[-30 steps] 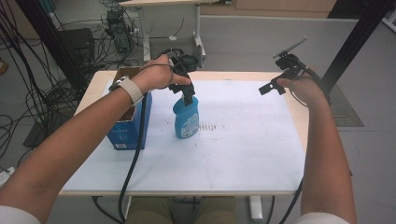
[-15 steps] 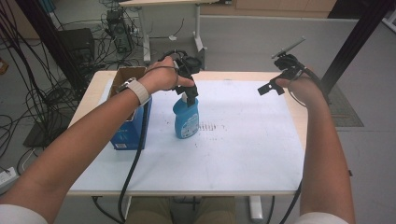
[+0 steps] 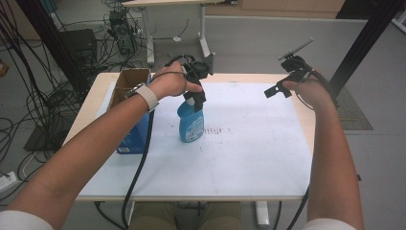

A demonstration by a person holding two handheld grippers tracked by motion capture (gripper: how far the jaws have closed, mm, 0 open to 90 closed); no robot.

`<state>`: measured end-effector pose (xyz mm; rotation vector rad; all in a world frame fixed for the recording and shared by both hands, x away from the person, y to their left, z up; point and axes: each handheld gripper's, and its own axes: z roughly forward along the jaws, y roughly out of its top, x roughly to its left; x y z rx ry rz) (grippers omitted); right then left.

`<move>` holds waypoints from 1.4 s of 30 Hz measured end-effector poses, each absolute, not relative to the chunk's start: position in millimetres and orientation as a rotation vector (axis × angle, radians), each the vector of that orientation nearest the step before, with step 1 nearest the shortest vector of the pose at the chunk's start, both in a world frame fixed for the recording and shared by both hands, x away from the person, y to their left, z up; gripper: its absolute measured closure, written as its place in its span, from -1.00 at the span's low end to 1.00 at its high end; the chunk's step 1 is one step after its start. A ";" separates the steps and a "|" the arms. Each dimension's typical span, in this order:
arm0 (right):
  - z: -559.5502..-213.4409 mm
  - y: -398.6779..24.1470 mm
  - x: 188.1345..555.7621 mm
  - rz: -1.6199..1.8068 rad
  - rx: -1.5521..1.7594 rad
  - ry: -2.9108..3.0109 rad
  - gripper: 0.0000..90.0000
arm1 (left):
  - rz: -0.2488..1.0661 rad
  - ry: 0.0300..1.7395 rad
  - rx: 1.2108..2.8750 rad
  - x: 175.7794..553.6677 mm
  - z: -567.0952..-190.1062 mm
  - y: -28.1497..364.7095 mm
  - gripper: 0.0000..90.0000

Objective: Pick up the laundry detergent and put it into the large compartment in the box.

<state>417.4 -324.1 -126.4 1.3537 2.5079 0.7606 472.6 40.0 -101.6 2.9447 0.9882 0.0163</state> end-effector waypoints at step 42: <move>-127.3 -326.8 416.0 0.760 1.360 2.504 -0.82 | 0.005 0.993 2.927 473.8 -102.6 46.7 -0.79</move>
